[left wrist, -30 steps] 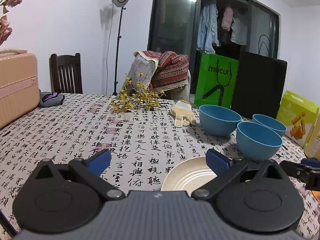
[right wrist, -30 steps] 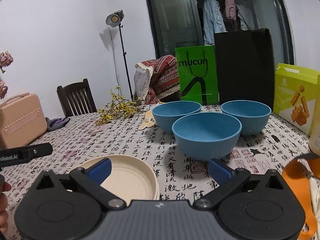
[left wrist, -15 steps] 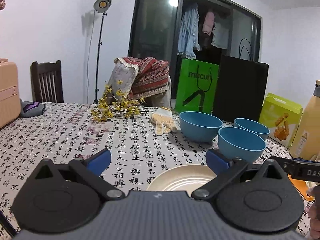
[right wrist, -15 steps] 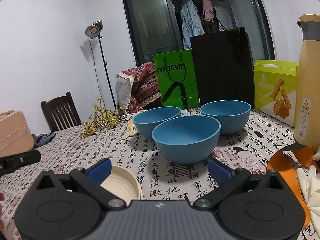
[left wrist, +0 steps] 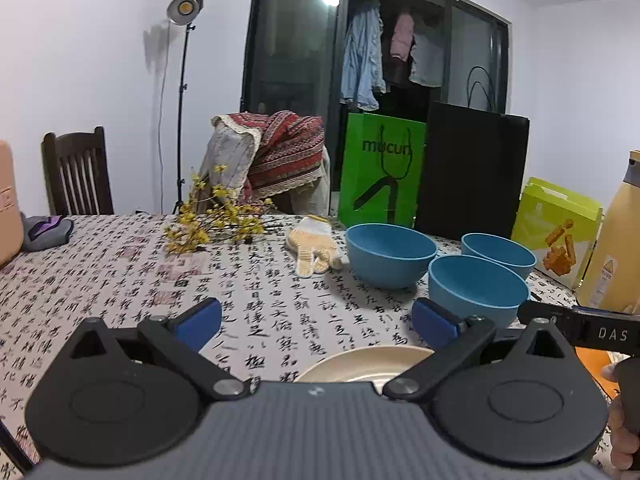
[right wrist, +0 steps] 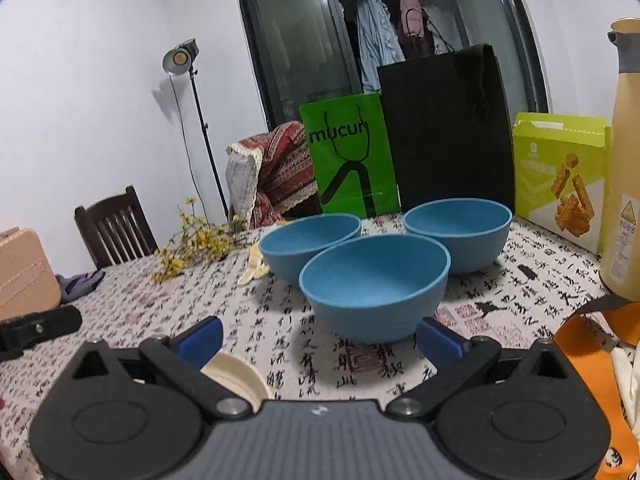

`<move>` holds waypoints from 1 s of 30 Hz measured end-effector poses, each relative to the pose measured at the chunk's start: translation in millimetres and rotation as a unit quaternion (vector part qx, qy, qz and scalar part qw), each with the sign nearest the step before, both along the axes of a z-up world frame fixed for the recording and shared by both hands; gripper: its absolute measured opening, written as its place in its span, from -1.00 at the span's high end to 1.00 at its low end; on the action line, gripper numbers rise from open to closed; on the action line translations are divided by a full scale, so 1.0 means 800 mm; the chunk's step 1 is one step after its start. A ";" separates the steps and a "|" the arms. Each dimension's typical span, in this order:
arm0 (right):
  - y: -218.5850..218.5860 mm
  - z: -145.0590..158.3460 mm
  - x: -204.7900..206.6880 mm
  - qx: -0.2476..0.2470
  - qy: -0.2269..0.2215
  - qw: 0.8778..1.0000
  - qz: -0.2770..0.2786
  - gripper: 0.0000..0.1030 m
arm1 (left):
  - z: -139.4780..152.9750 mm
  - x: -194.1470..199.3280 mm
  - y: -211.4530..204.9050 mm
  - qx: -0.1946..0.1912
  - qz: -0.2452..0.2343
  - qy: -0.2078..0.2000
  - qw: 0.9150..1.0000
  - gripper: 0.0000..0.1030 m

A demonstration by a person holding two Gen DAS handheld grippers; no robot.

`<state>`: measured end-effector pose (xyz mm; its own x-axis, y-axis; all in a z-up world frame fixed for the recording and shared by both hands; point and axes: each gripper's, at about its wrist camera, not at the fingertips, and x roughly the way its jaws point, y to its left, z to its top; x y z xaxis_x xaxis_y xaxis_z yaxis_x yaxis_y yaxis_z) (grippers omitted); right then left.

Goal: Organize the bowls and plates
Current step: 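Pull both grippers back away from the stacked cream plates, then move both grippers toward the rim of the nearest blue bowl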

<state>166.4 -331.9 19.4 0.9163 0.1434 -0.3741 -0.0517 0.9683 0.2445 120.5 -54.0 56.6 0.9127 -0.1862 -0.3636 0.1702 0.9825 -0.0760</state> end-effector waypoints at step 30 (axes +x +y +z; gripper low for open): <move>-0.072 0.024 0.054 0.015 0.013 0.999 -0.041 -1.00 | 0.059 0.109 -0.102 -0.007 -0.034 0.044 0.998 -1.00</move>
